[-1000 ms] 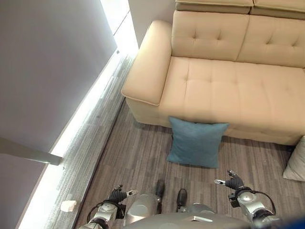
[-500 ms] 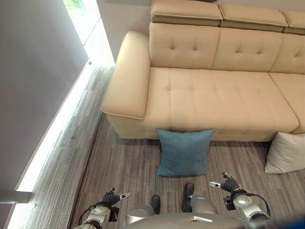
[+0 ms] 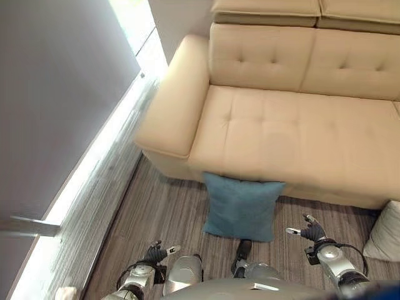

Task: Pick up all the scattered cushions and arrange them neatly on the sofa.

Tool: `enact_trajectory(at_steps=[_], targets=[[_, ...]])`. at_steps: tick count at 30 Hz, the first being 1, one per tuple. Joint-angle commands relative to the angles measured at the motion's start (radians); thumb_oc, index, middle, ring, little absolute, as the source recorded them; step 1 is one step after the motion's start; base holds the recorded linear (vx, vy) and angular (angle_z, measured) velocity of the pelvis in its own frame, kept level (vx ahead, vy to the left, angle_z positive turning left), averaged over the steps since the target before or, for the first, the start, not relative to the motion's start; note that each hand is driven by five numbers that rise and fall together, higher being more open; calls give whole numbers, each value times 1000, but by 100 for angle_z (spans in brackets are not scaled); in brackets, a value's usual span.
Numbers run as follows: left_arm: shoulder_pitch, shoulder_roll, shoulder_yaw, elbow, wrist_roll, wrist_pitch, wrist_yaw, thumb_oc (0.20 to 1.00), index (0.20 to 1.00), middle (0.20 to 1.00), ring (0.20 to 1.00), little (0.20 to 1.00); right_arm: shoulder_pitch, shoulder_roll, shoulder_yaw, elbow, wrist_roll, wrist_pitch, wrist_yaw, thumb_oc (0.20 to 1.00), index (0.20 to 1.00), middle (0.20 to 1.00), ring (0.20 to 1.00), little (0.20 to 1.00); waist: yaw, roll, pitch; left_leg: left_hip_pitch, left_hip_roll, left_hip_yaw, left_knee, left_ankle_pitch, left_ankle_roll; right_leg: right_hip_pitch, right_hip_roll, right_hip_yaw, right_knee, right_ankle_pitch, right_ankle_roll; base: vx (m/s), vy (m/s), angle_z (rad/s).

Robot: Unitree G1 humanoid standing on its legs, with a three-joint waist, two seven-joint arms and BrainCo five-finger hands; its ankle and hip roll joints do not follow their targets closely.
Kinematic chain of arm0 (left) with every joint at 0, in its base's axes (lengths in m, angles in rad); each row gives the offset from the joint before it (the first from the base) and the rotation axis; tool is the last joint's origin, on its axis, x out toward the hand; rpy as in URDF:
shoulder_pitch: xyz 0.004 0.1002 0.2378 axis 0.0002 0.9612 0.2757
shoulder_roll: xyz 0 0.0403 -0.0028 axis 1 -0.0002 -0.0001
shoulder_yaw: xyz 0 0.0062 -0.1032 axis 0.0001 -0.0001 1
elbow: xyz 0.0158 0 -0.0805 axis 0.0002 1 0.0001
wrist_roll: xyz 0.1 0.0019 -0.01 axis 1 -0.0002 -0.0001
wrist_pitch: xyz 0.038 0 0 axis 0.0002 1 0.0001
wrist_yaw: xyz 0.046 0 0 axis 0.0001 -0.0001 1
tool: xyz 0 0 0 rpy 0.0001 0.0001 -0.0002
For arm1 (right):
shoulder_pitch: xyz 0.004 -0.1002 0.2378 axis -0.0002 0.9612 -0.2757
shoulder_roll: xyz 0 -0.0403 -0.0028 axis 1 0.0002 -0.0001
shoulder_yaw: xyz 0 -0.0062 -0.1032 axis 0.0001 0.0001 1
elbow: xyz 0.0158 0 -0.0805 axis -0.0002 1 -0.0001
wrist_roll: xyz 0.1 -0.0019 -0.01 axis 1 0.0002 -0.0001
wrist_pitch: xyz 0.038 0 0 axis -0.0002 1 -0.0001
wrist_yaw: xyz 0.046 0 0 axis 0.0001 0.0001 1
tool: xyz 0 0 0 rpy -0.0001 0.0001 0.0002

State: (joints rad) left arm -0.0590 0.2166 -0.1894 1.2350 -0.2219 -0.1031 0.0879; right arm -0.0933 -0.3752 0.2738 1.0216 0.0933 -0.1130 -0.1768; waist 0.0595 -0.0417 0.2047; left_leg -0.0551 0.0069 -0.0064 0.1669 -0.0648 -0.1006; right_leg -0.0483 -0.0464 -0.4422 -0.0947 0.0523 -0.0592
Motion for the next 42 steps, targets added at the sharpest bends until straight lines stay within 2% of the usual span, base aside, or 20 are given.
enact_trajectory(at_steps=[1, 4, 5, 8, 13, 17, 18, 19, 22, 26, 30, 31, 32, 38, 42], targets=[[9, 10, -9, 4, 18, -14, 4, 1000, 1000, 1000, 1000, 1000, -3, -26, 0, 18, 1, -18, -16, 1000, 1000, 1000, 1000, 1000, -16, 22, -16, 20, -15, 37, -101, -40, 76, 8, -40, 115, 103, -75, 107, 96, 66, 12], [6, 19, -8, 0, 16, -13, 4, 1000, 1000, 1000, 1000, 1000, 13, -13, -2, 40, 1, -18, -14, 1000, 1000, 1000, 1000, 1000, -12, 11, -28, 39, -33, 19, -131, -27, 93, 29, -37, 130, 105, -73, 110, 225, 69, -46], [3, 26, 1, -7, 15, -14, 3, 1000, 1000, 1000, 1000, 1000, 25, -1, -1, 70, -8, -14, -9, 1000, 1000, 1000, 1000, 1000, -5, 8, -45, 85, -41, 19, -181, -27, 104, 56, -39, 133, 95, -75, 120, 224, 62, -11], [14, 34, 10, -10, 10, -15, -1, 1000, 1000, 1000, 1000, 1000, 35, 13, 2, 88, -7, -11, -5, 1000, 1000, 1000, 1000, 1000, 5, 7, -53, 130, -42, 19, -209, -31, 112, 86, -43, 139, 89, -79, 126, 198, 48, -9], [16, 26, 75, -25, -126, -32, 34, 1000, 1000, 1000, 1000, 1000, 22, 40, -24, 80, 31, -17, -35, 1000, 1000, 1000, 1000, 1000, 9, 2, -32, 106, -40, 21, -194, -42, 120, 47, -45, 148, 109, -83, 127, -29, -6, -1], [-58, 35, 69, -104, -277, -90, 95, 1000, 1000, 1000, 1000, 1000, -61, 28, -40, 45, 91, -31, -100, 1000, 1000, 1000, 1000, 1000, -8, 5, 58, -128, -33, 33, -69, -36, 116, -190, -66, 159, 231, -77, 114, -337, -8, 4], [-79, 39, 60, -119, -291, -99, 107, 1000, 1000, 1000, 1000, 1000, -80, 20, -38, 39, 104, -33, -112, 1000, 1000, 1000, 1000, 1000, -11, 6, 63, -192, -33, 32, -35, -33, 112, -249, -74, 160, 259, -74, 111, -190, -5, 8], [-93, 45, 51, -132, -297, -110, 121, 1000, 1000, 1000, 1000, 1000, -97, 14, -36, 32, 117, -39, -125, 1000, 1000, 1000, 1000, 1000, -10, 11, 59, -235, -29, 24, -10, -59, 104, -295, -70, 172, 292, -99, 116, -119, -11, 5], [-182, 77, 16, -186, -302, -136, 173, 1000, 1000, 1000, 1000, 1000, -174, -6, -29, 6, 148, -55, -179, 1000, 1000, 1000, 1000, 1000, -25, 11, 71, -435, -32, 16, 96, -53, 95, -473, -91, 175, 386, -117, 104, -187, -9, -2], [-274, 95, -24, -225, -302, -149, 209, 1000, 1000, 1000, 1000, 1000, -259, -19, -33, -15, 184, -76, -232, 1000, 1000, 1000, 1000, 1000, -40, 17, 80, -609, -31, 10, 170, -52, 96, -650, -105, 186, 472, -128, 97, -131, 2, 3], [-366, 115, -47, -278, -357, -156, 201, 1000, 1000, 1000, 1000, 1000, -357, -53, -43, -64, 219, -107, -278, 1000, 1000, 1000, 1000, 1000, -58, 30, 94, -789, -34, 7, 249, -59, 101, -829, -118, 210, 565, -143, 95, -102, 32, -1], [-446, 135, -65, -307, -394, -164, 201, 1000, 1000, 1000, 1000, 1000, -446, -82, -31, -84, 251, -122, -288, 1000, 1000, 1000, 1000, 1000, -67, 38, 110, -924, -40, 3, 313, -69, 110, -970, -121, 233, 647, -159, 90, -67, 41, -4], [-449, 135, -65, -306, -394, -164, 201, 1000, 1000, 1000, 1000, 1000, -449, -82, -31, -83, 252, -123, -288, 1000, 1000, 1000, 1000, 1000, -68, 37, 107, -930, -40, 4, 317, -70, 110, -976, -121, 234, 651, -160, 90, -59, 40, -6], [-587, 179, -95, -382, -419, -181, 224, 1000, 1000, 1000, 1000, 1000, -613, -160, 14, -145, 266, -139, -309, 1000, 1000, 1000, 1000, 1000, -79, 45, 131, -1154, -45, 5, 433, -86, 118, -1204, -127, 259, 785, -182, 92, -13, -3, -4], [-697, 225, -127, -431, -437, -193, 247, 1000, 1000, 1000, 1000, 1000, -722, -204, 51, -220, 309, -169, -314, 1000, 1000, 1000, 1000, 1000, -86, 49, 151, -1328, -50, 11, 548, -98, 115, -1386, -131, 271, 914, -205, 94, 26, -32, 6]])
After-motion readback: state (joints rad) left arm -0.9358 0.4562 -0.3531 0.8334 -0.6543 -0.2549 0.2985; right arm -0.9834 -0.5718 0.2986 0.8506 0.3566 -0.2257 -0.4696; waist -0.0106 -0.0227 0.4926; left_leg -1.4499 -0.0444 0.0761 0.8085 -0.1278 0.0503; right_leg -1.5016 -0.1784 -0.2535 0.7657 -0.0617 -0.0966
